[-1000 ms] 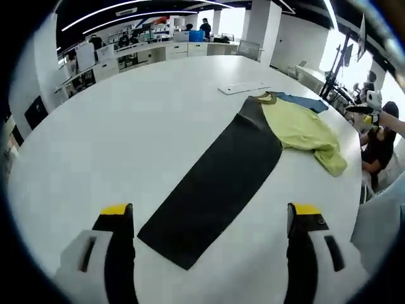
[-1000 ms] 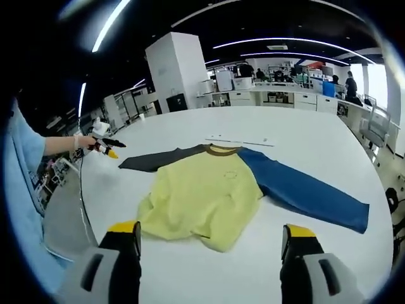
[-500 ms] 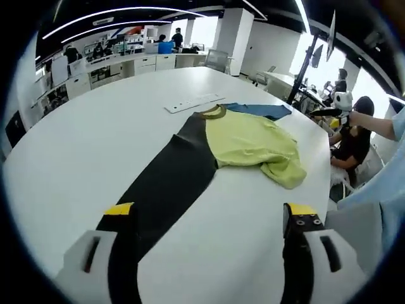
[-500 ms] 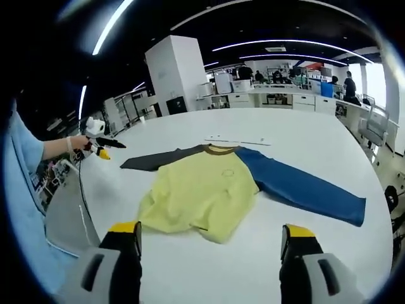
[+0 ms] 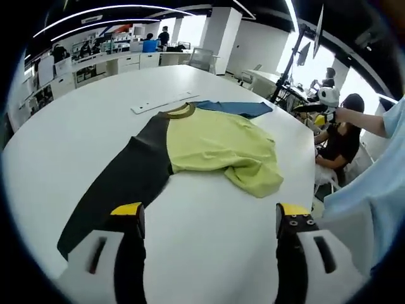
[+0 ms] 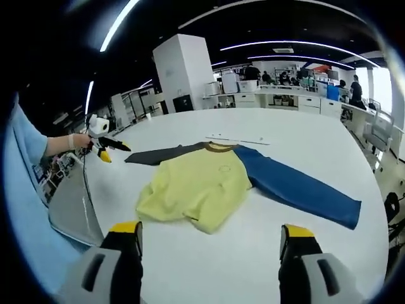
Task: Fold the garment on the visible template until the final outline fits inside the template.
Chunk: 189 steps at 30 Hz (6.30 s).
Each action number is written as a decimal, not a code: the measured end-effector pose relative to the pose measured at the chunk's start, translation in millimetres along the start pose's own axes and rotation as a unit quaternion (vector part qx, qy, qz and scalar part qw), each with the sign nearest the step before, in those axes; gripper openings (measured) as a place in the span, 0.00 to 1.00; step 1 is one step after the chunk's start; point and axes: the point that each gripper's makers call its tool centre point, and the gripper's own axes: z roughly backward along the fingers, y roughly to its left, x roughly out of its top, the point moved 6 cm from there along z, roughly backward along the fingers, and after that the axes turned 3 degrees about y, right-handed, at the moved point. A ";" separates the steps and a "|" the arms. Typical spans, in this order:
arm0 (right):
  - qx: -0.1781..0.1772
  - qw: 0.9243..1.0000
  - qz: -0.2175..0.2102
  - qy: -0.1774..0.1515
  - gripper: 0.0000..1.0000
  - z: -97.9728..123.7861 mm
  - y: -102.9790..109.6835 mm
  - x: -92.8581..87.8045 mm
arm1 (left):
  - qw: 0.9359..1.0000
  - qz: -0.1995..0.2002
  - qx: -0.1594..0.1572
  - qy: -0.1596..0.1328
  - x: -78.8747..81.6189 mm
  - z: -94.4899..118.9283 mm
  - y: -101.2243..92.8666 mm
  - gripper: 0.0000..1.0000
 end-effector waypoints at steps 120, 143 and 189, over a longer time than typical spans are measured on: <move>0.150 0.917 0.310 0.203 0.00 -274.1 19.3 125.0 | 0.968 0.209 0.039 -0.134 -47.0 -74.1 -74.1 0.43; 0.124 0.943 0.266 0.155 0.04 -267.1 -7.3 134.7 | 0.965 0.225 0.029 -0.134 -45.3 -86.4 -80.3 0.42; 0.090 0.970 0.221 0.055 0.37 -156.2 -2.8 54.1 | 0.976 0.187 -0.027 -0.113 -24.6 -101.2 -110.2 0.41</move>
